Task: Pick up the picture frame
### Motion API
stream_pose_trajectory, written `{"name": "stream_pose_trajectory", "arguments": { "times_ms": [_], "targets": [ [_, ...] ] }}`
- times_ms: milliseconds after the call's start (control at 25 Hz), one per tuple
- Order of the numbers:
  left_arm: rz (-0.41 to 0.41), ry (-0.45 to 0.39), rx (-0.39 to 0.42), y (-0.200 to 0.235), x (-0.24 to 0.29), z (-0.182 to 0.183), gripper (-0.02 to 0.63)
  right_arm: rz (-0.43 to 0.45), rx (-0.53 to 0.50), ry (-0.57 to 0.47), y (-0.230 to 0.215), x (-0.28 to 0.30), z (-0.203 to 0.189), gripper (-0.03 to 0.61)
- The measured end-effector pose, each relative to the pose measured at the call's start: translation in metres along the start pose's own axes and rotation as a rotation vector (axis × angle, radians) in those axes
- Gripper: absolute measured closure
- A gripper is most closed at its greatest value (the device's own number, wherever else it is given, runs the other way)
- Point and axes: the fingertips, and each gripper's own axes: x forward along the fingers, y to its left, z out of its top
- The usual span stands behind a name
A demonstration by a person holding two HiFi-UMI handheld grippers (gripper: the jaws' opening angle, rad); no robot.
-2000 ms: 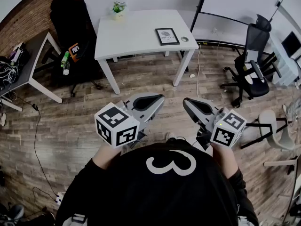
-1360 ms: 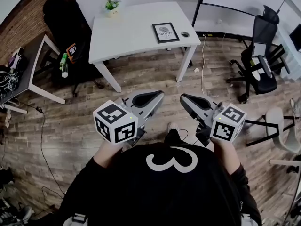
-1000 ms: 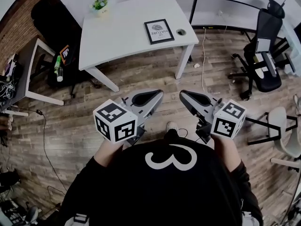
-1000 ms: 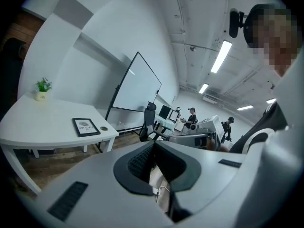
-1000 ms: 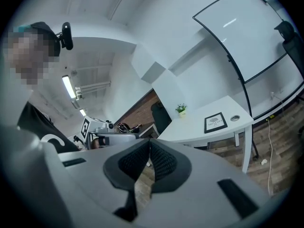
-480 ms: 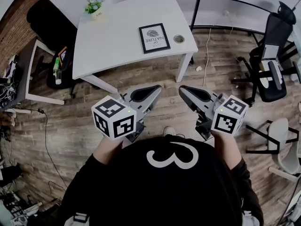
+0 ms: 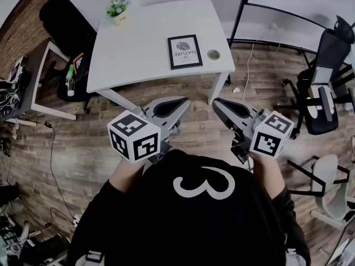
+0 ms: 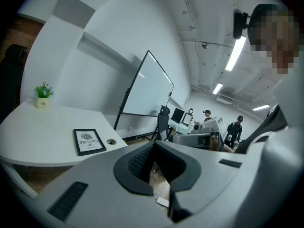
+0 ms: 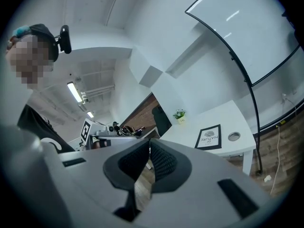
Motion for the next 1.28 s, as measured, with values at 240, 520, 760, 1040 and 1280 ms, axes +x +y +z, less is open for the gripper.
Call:
{"name": "stream_pose_trajectory", "arguments": {
  "times_ms": [240, 520, 760, 1040, 1280],
  "targets": [
    [0.013, 0.015, -0.026, 0.010, 0.002, -0.007, 0.598, 0.001, 0.019, 0.012, -0.009, 0.007, -0.004, 0.554],
    [0.010, 0.037, -0.058, 0.050, 0.017, -0.002, 0.598, -0.054, 0.074, 0.014, -0.044, 0.030, -0.001, 0.554],
    [0.010, 0.070, -0.084, 0.105, 0.040, 0.016, 0.598, -0.085, 0.098, 0.021, -0.081, 0.068, 0.017, 0.552],
    [0.006, 0.113, -0.119, 0.172, 0.059, 0.029, 0.597, -0.103, 0.140, 0.069, -0.119, 0.120, 0.021, 0.552],
    [0.007, 0.174, -0.158, 0.224, 0.074, 0.025, 0.597, -0.133, 0.172, 0.107, -0.153, 0.154, 0.020, 0.552]
  ]
}}
